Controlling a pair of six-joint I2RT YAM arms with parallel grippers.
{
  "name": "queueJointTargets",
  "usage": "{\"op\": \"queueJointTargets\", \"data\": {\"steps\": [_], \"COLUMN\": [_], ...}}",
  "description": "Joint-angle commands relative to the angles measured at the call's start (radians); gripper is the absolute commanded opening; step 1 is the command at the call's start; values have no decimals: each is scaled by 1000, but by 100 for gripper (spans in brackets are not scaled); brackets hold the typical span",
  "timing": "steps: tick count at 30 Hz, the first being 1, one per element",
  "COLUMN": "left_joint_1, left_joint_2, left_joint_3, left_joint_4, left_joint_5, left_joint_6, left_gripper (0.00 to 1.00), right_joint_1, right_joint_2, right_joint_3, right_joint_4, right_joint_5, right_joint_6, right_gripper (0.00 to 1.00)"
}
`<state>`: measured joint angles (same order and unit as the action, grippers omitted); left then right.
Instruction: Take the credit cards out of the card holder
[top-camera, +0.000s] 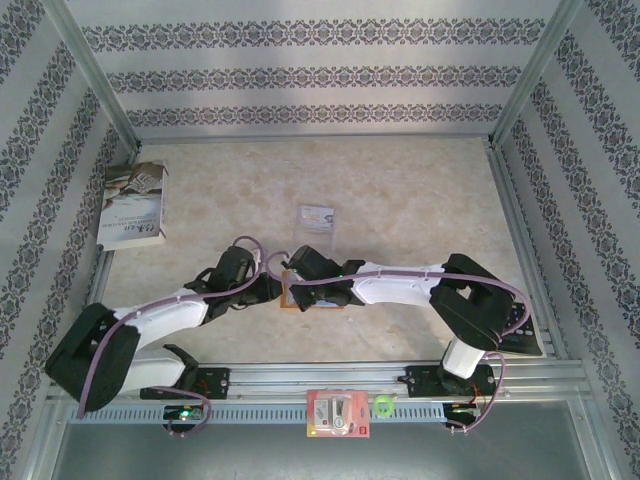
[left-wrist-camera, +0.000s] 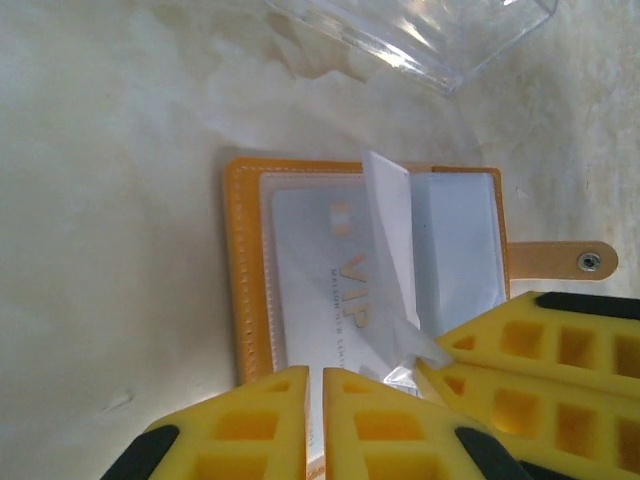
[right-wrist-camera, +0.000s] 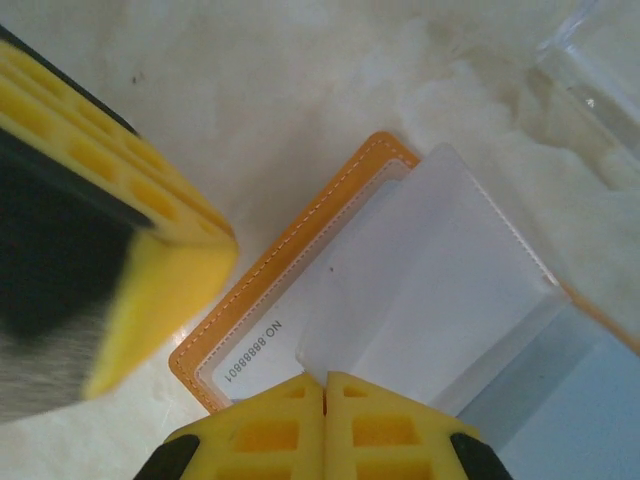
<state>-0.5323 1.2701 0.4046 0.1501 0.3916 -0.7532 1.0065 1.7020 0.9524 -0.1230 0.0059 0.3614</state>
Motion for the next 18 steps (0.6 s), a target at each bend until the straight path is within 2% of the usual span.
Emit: {"op": "queueJointTargets", "data": {"steps": [1,9,12,18], "left_joint_1": [-23,-48,-48,-48], "left_joint_2": [63,148,177,192], "left_joint_3": [26,66,85,107], "left_joint_4": [123,120,60,-60], "left_joint_5": [17,41,43,32], "left_joint_6": [-29,-25,-17,4], "left_gripper": [11,6,0,0], "right_joint_1": [-14,-17,-17,-23], "right_joint_2": [-37,-42,-44,-72], "right_joint_3": [-30,-58,-62,-91], "right_joint_4": [76,106,106,76], "right_joint_5": [-12,-24,-26,14], "right_joint_6": [55,82,94,144], "right_gripper": [0,0,0,0]}}
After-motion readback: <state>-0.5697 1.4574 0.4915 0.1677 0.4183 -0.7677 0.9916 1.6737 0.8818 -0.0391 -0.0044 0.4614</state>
